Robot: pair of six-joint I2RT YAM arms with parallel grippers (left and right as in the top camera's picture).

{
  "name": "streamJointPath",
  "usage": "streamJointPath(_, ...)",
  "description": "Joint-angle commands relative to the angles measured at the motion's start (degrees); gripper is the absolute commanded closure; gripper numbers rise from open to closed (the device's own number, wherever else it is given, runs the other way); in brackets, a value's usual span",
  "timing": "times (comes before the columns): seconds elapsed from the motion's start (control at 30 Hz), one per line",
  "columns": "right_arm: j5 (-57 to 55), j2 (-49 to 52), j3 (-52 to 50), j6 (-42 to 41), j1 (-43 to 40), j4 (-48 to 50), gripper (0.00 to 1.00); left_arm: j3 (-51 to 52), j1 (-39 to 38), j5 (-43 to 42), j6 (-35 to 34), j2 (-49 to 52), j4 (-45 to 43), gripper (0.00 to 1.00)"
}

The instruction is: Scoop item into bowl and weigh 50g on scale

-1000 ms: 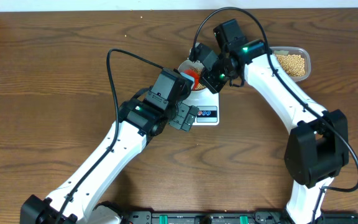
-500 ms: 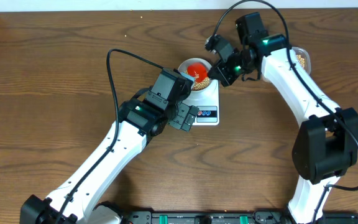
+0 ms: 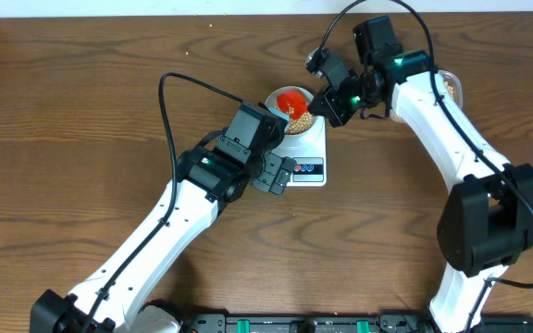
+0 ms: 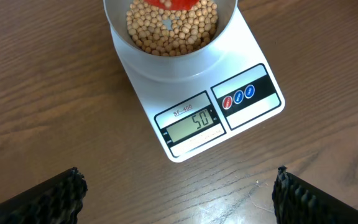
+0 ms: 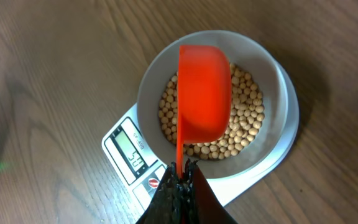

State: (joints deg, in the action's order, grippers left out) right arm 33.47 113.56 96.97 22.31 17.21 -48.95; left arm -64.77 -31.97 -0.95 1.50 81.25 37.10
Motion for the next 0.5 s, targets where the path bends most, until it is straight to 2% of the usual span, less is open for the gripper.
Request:
streamJointPath(0.0,1.16,-2.75,0.98,1.14,-0.39,0.15,0.99,-0.17,0.17,0.15,-0.09,0.04,0.17,0.02)
streamJointPath(0.3,1.95,-2.78,0.98,0.96,-0.52,0.09,0.99,-0.17,0.17,0.15,-0.09,0.04,0.17,0.02)
streamJointPath(0.47,8.09,-2.78,1.03,-1.14,-2.99,-0.15,0.99,-0.17,0.17,0.15,-0.09,0.04,0.17,0.02)
